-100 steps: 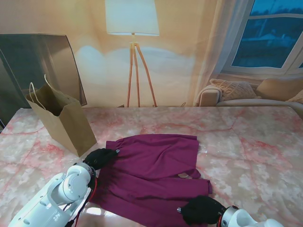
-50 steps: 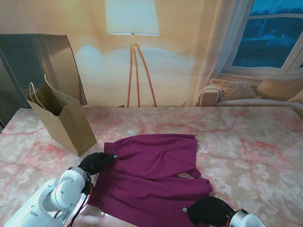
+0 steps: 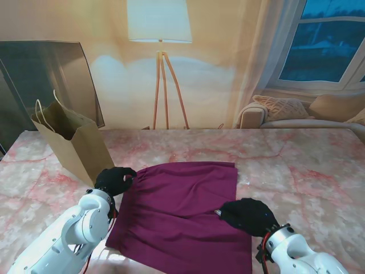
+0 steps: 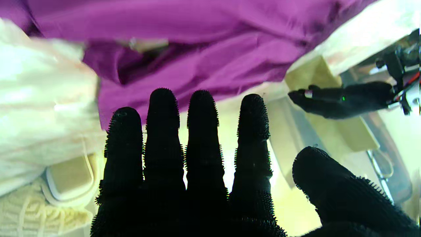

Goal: Fold the socks and the shorts into the kraft paper bag

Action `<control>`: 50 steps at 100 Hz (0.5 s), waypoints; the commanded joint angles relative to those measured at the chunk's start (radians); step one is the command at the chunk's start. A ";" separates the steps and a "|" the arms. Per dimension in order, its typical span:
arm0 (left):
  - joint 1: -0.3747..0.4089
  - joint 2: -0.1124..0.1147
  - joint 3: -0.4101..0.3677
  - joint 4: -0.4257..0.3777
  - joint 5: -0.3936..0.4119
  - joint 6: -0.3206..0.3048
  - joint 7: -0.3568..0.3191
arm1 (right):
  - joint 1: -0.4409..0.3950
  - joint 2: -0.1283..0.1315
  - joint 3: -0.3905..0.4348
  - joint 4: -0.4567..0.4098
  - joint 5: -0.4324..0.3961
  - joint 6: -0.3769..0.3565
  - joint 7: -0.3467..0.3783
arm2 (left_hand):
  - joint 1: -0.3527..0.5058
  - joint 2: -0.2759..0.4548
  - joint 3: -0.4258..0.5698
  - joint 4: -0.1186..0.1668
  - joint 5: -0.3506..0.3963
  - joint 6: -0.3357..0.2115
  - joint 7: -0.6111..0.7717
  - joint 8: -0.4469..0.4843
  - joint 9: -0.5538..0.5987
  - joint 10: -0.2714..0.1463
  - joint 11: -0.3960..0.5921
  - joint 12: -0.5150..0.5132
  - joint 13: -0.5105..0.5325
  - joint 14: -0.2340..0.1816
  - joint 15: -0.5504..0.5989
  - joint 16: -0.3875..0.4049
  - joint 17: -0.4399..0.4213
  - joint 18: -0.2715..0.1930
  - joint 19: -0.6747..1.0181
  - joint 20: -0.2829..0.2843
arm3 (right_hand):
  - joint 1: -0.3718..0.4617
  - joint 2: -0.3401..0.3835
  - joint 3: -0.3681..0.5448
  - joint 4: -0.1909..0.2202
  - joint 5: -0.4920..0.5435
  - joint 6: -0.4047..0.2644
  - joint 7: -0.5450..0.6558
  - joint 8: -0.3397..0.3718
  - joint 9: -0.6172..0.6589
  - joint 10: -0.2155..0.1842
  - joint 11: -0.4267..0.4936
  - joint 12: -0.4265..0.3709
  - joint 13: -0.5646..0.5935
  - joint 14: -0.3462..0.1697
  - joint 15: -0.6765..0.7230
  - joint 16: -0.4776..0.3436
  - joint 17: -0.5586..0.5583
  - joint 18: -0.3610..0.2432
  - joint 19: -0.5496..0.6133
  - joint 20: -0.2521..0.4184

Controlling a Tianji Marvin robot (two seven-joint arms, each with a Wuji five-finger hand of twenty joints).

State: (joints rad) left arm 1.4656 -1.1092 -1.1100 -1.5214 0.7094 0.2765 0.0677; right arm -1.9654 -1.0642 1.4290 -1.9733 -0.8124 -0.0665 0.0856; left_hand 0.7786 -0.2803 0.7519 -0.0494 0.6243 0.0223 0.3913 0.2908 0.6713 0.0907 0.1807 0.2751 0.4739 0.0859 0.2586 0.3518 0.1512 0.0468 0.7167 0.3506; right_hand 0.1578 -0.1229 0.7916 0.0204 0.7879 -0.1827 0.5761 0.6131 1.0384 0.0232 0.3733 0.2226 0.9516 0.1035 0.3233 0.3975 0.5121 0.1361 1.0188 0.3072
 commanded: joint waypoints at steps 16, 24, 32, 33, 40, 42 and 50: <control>-0.143 -0.015 0.074 0.102 -0.026 0.050 -0.038 | 0.160 -0.016 -0.065 0.096 0.027 0.069 -0.021 | 0.085 -0.094 0.127 -0.058 -0.166 0.020 -0.066 -0.046 -0.179 -0.042 0.030 -0.018 -0.111 -0.040 0.002 -0.025 -0.061 -0.044 -0.070 -0.018 | 0.023 -0.078 0.124 -0.028 -0.184 0.031 -0.095 -0.076 -0.181 -0.034 -0.033 -0.002 -0.141 -0.043 -0.084 -0.004 -0.084 -0.047 -0.099 0.028; -0.191 -0.019 0.105 0.151 -0.054 0.070 -0.057 | 0.221 -0.016 -0.094 0.147 0.038 0.091 -0.021 | 0.079 -0.105 0.135 -0.059 -0.229 0.042 -0.111 -0.070 -0.254 -0.042 0.024 -0.033 -0.170 -0.041 -0.011 -0.037 -0.086 -0.035 -0.098 -0.030 | 0.026 -0.122 0.164 -0.031 -0.252 0.052 -0.122 -0.099 -0.254 -0.037 -0.049 -0.005 -0.190 -0.049 -0.106 -0.015 -0.108 -0.054 -0.142 0.035; -0.236 -0.023 0.132 0.196 -0.090 0.095 -0.076 | 0.280 -0.017 -0.124 0.201 0.045 0.105 -0.026 | 0.062 -0.106 0.143 -0.061 -0.295 0.074 -0.166 -0.102 -0.323 -0.038 0.027 -0.048 -0.218 -0.040 -0.013 -0.046 -0.107 -0.039 -0.120 -0.040 | 0.031 -0.168 0.202 -0.036 -0.319 0.077 -0.144 -0.119 -0.329 -0.039 -0.065 -0.010 -0.247 -0.055 -0.127 -0.028 -0.143 -0.058 -0.185 0.043; -0.241 -0.024 0.136 0.201 -0.094 0.098 -0.078 | 0.286 -0.018 -0.128 0.207 0.045 0.107 -0.027 | 0.062 -0.105 0.142 -0.061 -0.302 0.077 -0.171 -0.104 -0.332 -0.036 0.026 -0.050 -0.222 -0.038 -0.014 -0.047 -0.110 -0.037 -0.122 -0.041 | 0.032 -0.173 0.204 -0.036 -0.324 0.081 -0.145 -0.120 -0.336 -0.038 -0.066 -0.010 -0.253 -0.055 -0.129 -0.029 -0.146 -0.058 -0.187 0.043; -0.276 -0.030 0.159 0.241 -0.123 0.116 -0.088 | 0.333 -0.019 -0.153 0.254 0.046 0.115 -0.037 | 0.054 -0.106 0.136 -0.061 -0.337 0.100 -0.189 -0.113 -0.381 -0.012 0.019 -0.055 -0.238 -0.016 -0.014 -0.048 -0.114 -0.027 -0.126 -0.043 | 0.034 -0.211 0.237 -0.043 -0.378 0.106 -0.161 -0.141 -0.402 -0.036 -0.075 -0.014 -0.297 -0.064 -0.145 -0.044 -0.163 -0.064 -0.222 0.052; -0.285 -0.031 0.165 0.252 -0.130 0.119 -0.091 | 0.346 -0.020 -0.161 0.266 0.046 0.118 -0.040 | 0.049 -0.106 0.135 -0.061 -0.349 0.106 -0.194 -0.116 -0.395 -0.008 0.017 -0.057 -0.238 -0.013 -0.013 -0.047 -0.113 -0.025 -0.126 -0.043 | 0.035 -0.218 0.241 -0.044 -0.393 0.114 -0.165 -0.144 -0.421 -0.034 -0.080 -0.015 -0.313 -0.064 -0.151 -0.047 -0.173 -0.064 -0.230 0.052; -0.319 -0.036 0.188 0.297 -0.153 0.125 -0.098 | 0.395 -0.023 -0.190 0.319 0.047 0.125 -0.060 | 0.030 -0.110 0.127 -0.060 -0.375 0.128 -0.204 -0.123 -0.425 0.005 0.019 -0.060 -0.225 0.005 -0.003 -0.042 -0.105 -0.008 -0.119 -0.040 | 0.031 -0.251 0.256 -0.051 -0.441 0.138 -0.178 -0.158 -0.482 -0.028 -0.080 -0.015 -0.359 -0.069 -0.163 -0.058 -0.194 -0.061 -0.255 0.057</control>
State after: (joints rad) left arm 1.1655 -1.1377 -0.9257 -1.2417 0.5646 0.4043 -0.0216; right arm -1.5931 -1.0750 1.2462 -1.6740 -0.7630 0.0526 0.0370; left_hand 0.8205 -0.3622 0.8594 -0.0749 0.2842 0.1341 0.2025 0.1829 0.2854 0.0731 0.2077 0.2262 0.2745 0.0705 0.2577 0.3104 0.0430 0.0249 0.5997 0.3168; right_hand 0.1832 -0.3381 1.0087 0.0198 0.3962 -0.0662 0.4196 0.4655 0.6163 0.0058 0.3008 0.2156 0.6343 0.0619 0.1941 0.3615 0.3399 0.0988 0.7883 0.3224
